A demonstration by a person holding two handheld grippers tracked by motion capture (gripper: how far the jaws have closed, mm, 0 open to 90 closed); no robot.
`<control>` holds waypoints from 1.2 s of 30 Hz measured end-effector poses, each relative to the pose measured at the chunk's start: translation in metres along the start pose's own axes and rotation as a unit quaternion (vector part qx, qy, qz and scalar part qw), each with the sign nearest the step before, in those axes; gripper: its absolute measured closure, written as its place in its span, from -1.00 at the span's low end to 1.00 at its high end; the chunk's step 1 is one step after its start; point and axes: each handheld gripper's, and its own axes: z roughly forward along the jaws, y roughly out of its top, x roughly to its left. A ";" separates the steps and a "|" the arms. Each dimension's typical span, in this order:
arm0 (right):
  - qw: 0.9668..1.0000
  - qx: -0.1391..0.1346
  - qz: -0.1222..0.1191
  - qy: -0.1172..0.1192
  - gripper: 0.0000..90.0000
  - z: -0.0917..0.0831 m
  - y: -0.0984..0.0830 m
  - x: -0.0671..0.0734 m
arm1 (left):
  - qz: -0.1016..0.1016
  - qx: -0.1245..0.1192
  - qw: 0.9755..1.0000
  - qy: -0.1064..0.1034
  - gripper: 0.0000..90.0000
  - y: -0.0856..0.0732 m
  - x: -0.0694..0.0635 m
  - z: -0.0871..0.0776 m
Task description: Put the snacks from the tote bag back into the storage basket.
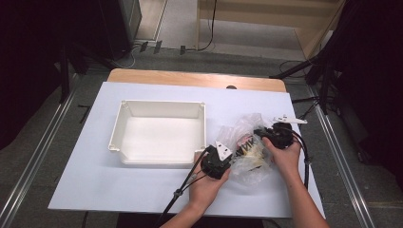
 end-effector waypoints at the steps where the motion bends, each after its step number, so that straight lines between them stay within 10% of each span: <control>1: 1.000 -0.012 0.000 -0.004 0.32 -0.007 0.001 0.003 | -0.003 -0.007 1.000 -0.001 0.62 0.001 0.000 -0.003; 8: 0.997 -0.070 -0.021 -0.022 -0.30 -0.059 -0.008 0.032 | -0.023 -0.051 0.998 0.001 0.13 0.014 0.004 -0.017; 14: 0.999 -0.038 0.007 -0.019 -0.46 -0.065 -0.036 0.050 | -0.015 -0.028 0.999 -0.011 0.15 0.018 0.002 -0.007; 17: 1.000 -0.018 0.001 -0.018 -0.24 -0.059 -0.045 0.057 | -0.010 0.009 0.999 -0.033 0.26 0.020 0.002 0.001; 21: 1.000 -0.018 0.016 0.019 0.25 -0.057 -0.050 0.057 | -0.006 0.015 0.999 -0.047 0.62 0.022 0.001 0.002; 27: 1.000 0.005 -0.004 0.015 0.95 -0.059 -0.058 0.058 | -0.011 0.014 0.998 -0.055 1.00 0.026 0.009 0.000; 36: 0.997 0.069 0.018 -0.010 1.00 -0.054 -0.080 0.034 | -0.054 -0.006 0.998 -0.020 1.00 0.028 0.018 0.001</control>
